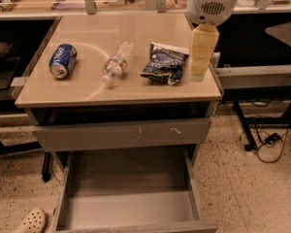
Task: Place water bottle into middle drawer
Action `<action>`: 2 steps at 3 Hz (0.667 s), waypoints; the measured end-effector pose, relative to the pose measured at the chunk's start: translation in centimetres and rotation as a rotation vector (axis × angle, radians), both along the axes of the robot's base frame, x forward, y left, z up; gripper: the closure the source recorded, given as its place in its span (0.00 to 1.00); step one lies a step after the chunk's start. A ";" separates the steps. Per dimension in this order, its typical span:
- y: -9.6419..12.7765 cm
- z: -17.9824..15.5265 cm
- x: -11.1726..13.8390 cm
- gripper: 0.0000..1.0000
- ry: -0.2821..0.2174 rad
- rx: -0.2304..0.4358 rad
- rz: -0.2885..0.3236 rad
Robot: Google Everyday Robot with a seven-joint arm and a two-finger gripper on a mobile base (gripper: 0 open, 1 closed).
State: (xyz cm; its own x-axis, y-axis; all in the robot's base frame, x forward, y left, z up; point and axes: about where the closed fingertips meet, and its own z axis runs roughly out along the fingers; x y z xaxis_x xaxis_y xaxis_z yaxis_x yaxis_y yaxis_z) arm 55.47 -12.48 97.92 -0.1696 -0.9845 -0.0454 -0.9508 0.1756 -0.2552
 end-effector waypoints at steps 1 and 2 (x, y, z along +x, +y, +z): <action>3.4 -0.1 3.9 0.00 -0.015 -0.006 0.027; 4.2 0.2 4.7 0.00 -0.052 0.016 0.037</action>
Offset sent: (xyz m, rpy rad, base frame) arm 0.0312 0.0264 -0.0011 -0.0060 -0.0117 0.0208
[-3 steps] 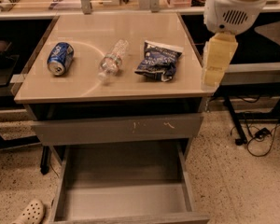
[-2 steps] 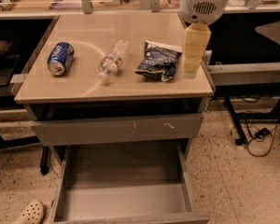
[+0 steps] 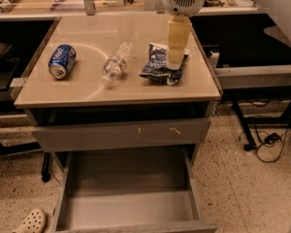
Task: Place water bottle into middle drawer
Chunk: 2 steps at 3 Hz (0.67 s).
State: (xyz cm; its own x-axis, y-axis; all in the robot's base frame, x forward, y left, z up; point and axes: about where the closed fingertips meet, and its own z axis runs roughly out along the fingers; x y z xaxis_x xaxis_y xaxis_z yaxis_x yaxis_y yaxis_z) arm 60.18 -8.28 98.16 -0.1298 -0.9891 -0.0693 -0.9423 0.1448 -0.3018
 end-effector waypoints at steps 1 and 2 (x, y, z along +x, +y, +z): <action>1.0 -0.7 1.5 0.00 -0.008 0.086 -0.046; 2.7 -2.3 4.4 0.00 0.052 0.173 -0.150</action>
Offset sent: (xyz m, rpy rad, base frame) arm 0.0937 0.0432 -0.0144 0.3082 0.1325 -0.3288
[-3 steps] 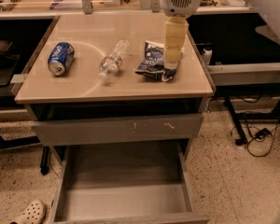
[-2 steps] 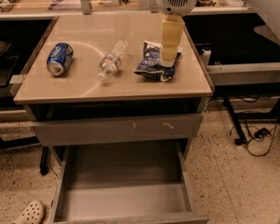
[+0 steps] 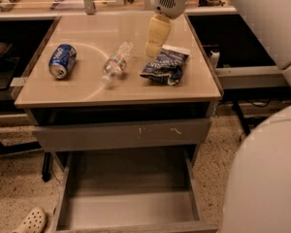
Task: Place water bottle into middle drawer
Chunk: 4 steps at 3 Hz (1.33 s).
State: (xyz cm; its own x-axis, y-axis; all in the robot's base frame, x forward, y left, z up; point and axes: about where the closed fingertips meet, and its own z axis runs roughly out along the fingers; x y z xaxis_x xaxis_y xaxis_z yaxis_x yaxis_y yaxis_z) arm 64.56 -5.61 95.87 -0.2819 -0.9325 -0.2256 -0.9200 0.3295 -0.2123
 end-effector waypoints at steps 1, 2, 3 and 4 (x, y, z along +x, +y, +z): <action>2.1 0.0 3.6 0.00 0.022 0.069 -0.062; 4.3 0.1 6.9 0.00 -0.019 0.160 -0.054; 4.3 0.1 6.9 0.00 -0.019 0.160 -0.054; 5.2 0.2 7.1 0.00 -0.046 0.172 0.056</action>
Offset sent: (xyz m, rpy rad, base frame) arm 0.0676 0.0312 0.0071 0.1589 0.1073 -0.0436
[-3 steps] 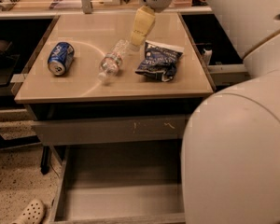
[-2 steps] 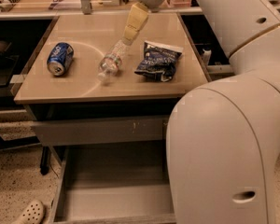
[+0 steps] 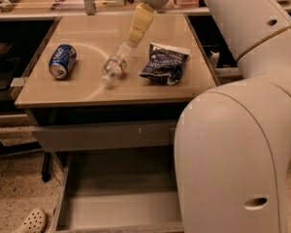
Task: Place water bottle into middle drawer
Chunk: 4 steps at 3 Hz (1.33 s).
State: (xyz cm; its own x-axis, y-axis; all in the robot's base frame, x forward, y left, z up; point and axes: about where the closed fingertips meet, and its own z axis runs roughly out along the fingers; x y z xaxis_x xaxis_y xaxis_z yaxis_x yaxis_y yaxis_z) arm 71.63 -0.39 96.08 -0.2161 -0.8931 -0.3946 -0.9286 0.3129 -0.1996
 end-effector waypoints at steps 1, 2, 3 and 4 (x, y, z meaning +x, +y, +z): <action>1.6 -0.7 0.4 0.00 -0.013 0.035 0.148; 3.4 -1.8 1.0 0.00 -0.007 0.050 0.260; 6.2 -3.4 3.0 0.00 -0.025 0.060 0.303; 6.8 -3.6 3.6 0.00 -0.042 0.071 0.300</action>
Offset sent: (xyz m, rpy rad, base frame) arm 0.0244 0.0356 -0.0130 0.0394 0.0518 0.4093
